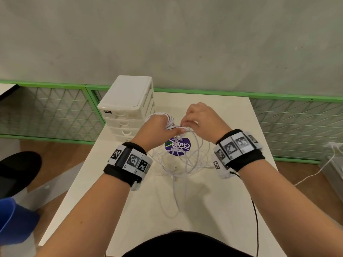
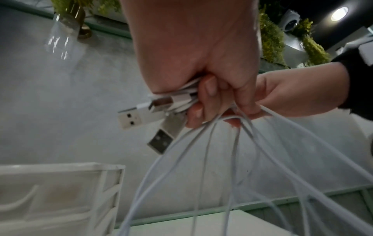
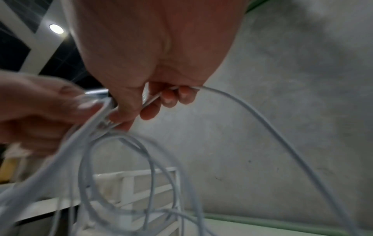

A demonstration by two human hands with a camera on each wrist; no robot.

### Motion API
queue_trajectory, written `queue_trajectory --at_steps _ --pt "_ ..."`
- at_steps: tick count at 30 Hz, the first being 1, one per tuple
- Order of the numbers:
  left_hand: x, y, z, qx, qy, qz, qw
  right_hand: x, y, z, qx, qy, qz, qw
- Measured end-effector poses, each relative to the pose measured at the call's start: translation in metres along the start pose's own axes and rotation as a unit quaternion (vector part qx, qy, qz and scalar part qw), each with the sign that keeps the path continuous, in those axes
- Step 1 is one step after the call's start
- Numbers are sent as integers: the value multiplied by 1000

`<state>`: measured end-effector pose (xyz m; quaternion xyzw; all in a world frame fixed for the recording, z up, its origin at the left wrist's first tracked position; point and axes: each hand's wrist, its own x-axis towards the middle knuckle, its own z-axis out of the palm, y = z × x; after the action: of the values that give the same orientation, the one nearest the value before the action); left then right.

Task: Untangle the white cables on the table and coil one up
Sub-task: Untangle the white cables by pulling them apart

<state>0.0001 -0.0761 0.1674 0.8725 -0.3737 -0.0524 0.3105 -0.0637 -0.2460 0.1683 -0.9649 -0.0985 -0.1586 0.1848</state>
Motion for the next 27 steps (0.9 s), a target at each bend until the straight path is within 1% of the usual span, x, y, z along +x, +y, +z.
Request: queue_trajectory --at_steps 2,3,5,6,8,11,12,13,14,15,16,17,18,20,21,22,23,24,27 --pt "1 1 3 -8 19 5 1000 -2 -5 8 23 -12 2 1000" --pt "1 0 4 -25 30 2 999 -3 -6 10 61 -4 26 998" --pt "-1 0 5 -69 48 -7 996 -7 -8 10 169 20 91 981" --pt "-2 0 6 -81 54 -9 995 -7 -10 10 209 33 109 971" --pt "-4 2 7 -87 57 -14 994 -8 -12 7 244 47 111 962" --pt "-5 5 7 -106 46 -30 993 -6 -10 5 252 43 118 960" --pt "-5 5 7 -108 46 -37 992 -6 -7 6 238 56 121 962" --pt "-4 6 6 -106 48 -46 992 -7 -5 6 213 86 116 966" --pt "-3 6 6 -102 51 -58 992 -8 -5 7 185 132 104 968" --pt "-2 6 6 -97 53 -74 991 -10 -7 6 165 178 90 966" --pt "-1 6 5 -94 54 -92 990 -12 -11 4 152 208 84 963" --pt "0 5 6 -91 56 -109 988 -14 -15 3 148 207 94 962" --pt "1 5 6 -91 57 -123 987 -16 -20 3 153 167 117 967" --pt "2 3 7 -104 63 -141 983 -19 -28 6 140 19 167 976" --pt "2 2 8 -111 65 -146 981 -21 -30 10 123 -45 179 975" --pt "2 3 8 -119 63 -153 979 -22 -31 14 108 -87 185 973" --pt "2 4 9 -128 61 -159 977 -24 -32 18 100 -111 187 971" --pt "2 4 9 -137 58 -162 975 -25 -32 22 99 -120 183 971" --pt "1 4 8 -142 64 -159 975 -24 -36 29 116 -131 165 971"
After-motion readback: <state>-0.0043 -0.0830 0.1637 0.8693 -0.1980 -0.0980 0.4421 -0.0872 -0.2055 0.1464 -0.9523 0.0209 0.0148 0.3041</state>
